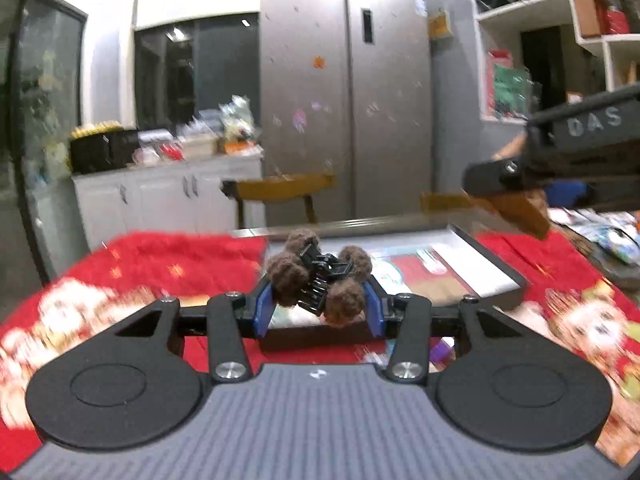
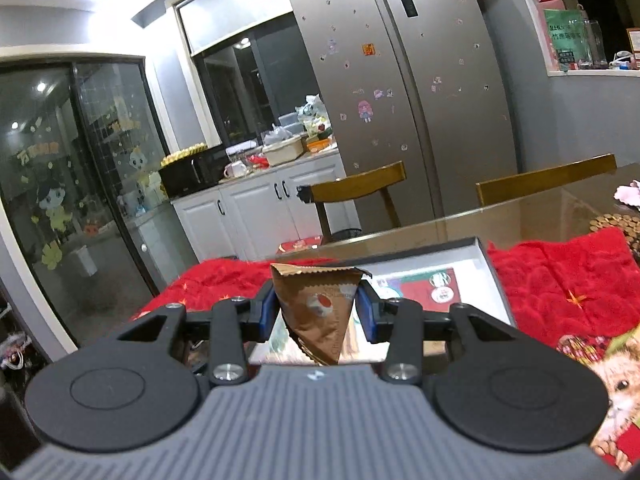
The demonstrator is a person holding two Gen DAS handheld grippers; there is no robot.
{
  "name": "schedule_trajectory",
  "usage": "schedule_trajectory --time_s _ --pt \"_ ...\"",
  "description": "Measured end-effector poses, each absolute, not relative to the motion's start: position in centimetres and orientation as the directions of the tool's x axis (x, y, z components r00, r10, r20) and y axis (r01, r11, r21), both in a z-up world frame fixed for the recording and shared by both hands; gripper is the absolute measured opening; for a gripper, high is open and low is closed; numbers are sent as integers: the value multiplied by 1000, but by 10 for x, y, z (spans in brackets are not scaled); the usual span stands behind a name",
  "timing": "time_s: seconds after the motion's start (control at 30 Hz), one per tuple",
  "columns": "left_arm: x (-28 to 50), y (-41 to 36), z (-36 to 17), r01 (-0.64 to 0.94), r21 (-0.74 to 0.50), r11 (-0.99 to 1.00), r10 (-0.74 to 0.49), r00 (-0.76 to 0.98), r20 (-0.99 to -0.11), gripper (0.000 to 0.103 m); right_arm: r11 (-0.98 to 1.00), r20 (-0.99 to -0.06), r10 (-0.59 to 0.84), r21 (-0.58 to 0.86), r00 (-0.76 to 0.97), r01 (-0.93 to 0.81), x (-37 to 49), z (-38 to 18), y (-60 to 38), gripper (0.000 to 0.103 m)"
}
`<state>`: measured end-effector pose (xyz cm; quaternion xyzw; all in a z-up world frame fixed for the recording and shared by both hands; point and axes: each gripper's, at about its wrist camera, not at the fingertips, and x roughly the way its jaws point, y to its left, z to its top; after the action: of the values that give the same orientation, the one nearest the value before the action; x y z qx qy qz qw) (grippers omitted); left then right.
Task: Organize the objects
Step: 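Lift the clip with left tool while right tool carries the snack bag toward the black box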
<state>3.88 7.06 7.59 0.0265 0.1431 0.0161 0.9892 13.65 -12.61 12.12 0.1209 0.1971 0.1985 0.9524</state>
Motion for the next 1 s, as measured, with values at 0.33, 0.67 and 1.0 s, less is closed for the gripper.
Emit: schedule_trajectory --time_s 0.33,0.67,1.0 --pt "105 103 108 -49 -52 997 32 955 -296 52 876 -296 432 364 852 -317 188 147 -112 45" --pt "172 134 102 -31 -119 992 -20 915 -404 52 869 -369 439 408 819 -281 245 122 -88 45" --pt "210 134 51 17 -76 997 -53 860 -508 52 877 -557 424 450 714 -169 295 40 -84 45"
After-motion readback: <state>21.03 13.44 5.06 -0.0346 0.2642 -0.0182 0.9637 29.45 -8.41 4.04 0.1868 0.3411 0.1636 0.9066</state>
